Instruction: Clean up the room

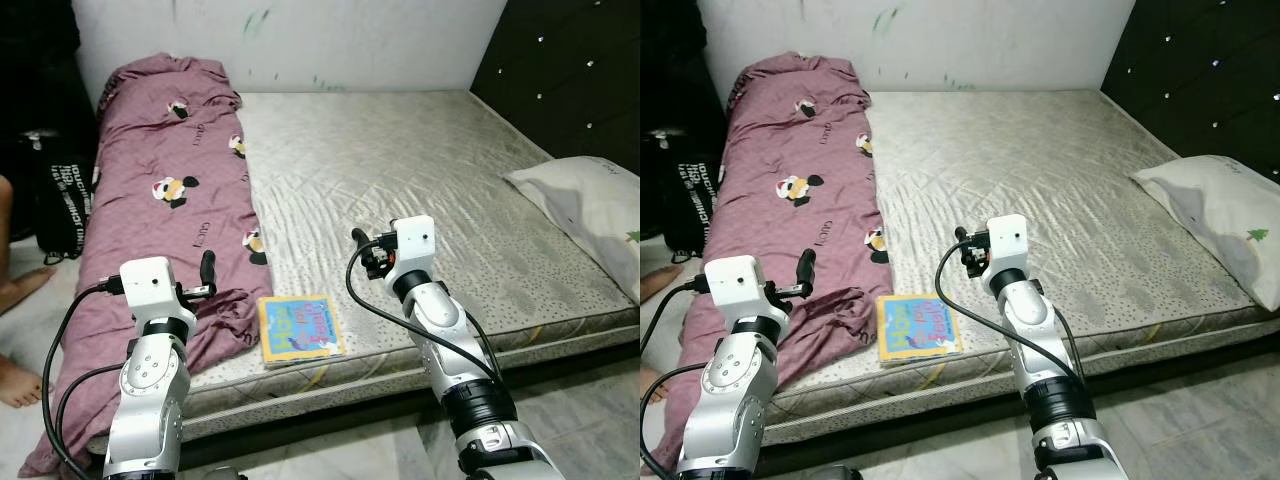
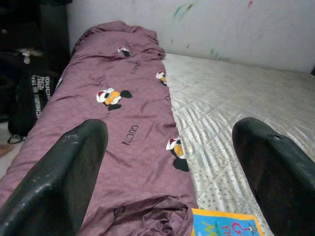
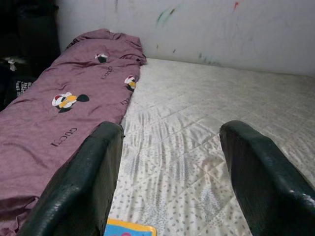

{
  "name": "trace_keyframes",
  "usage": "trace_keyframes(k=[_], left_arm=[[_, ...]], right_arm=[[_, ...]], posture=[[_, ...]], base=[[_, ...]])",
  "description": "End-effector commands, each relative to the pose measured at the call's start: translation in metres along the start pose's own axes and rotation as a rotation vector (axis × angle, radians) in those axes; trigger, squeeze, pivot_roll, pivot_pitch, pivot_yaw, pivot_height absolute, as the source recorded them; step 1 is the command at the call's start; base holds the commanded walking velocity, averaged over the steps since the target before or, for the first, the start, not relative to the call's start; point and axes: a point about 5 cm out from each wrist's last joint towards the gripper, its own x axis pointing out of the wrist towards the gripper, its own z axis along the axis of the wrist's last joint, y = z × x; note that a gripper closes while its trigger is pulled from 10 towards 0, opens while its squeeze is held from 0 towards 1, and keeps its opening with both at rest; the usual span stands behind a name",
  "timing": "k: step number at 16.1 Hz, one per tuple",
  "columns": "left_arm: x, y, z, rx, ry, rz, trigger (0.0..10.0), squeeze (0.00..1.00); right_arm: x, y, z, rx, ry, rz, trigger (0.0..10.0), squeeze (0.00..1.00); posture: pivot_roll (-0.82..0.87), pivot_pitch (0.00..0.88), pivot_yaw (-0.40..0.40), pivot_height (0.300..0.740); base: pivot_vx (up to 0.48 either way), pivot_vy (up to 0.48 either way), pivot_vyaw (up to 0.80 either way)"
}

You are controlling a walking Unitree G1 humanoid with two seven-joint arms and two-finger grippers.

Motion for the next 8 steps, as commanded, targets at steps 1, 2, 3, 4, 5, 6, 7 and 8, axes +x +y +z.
trace_keyframes(k=[1,2,3,4,5,6,7,8], left_arm=[[-0.002,0.002,0.004,-0.011,-0.012,0.013,10.0,0.00],[-0.004,0.005,0.003,-0.023,-0.008,0.028,10.0,0.00],[-0.007,0.007,0.002,-0.030,-0.001,0.038,10.0,0.00],[-0.010,0.008,0.001,-0.025,0.006,0.035,10.0,0.00],[-0.012,0.008,0.001,-0.019,0.009,0.032,10.0,0.00],[-0.014,0.008,0.001,-0.016,0.010,0.031,10.0,0.00],[-0.015,0.009,0.001,-0.014,0.011,0.031,10.0,0.00],[-0.019,0.011,0.001,-0.003,0.014,0.027,10.0,0.00]], right_arm=[[-0.001,-0.004,0.005,0.008,-0.021,-0.018,10.0,0.00],[-0.004,-0.005,0.005,0.025,-0.027,-0.032,10.0,0.00],[-0.008,-0.007,0.006,0.037,-0.035,-0.048,10.0,0.00],[-0.013,-0.008,0.006,0.042,-0.042,-0.066,10.0,0.00],[-0.017,-0.010,0.006,0.047,-0.047,-0.083,10.0,0.00],[-0.020,-0.012,0.007,0.051,-0.050,-0.103,10.0,0.00],[-0.022,-0.013,0.008,0.057,-0.052,-0.117,10.0,0.00],[-0.027,-0.016,0.007,0.061,-0.051,-0.139,10.0,0.00]], posture=[[0.01,0.000,-0.088,0.740],[0.01,0.000,-0.088,0.740],[0.02,0.000,-0.087,0.740],[0.02,0.000,-0.085,0.740],[0.02,0.000,-0.083,0.740],[0.01,0.000,-0.081,0.740],[0.01,0.000,-0.079,0.740],[0.00,0.000,-0.072,0.740]], base=[[0.000,0.000,0.00],[0.000,0.000,0.00],[0.000,0.000,0.00],[0.000,0.000,0.00],[0.000,0.000,0.00],[0.000,0.000,0.00],[0.000,0.000,0.00],[0.000,0.000,0.00]])
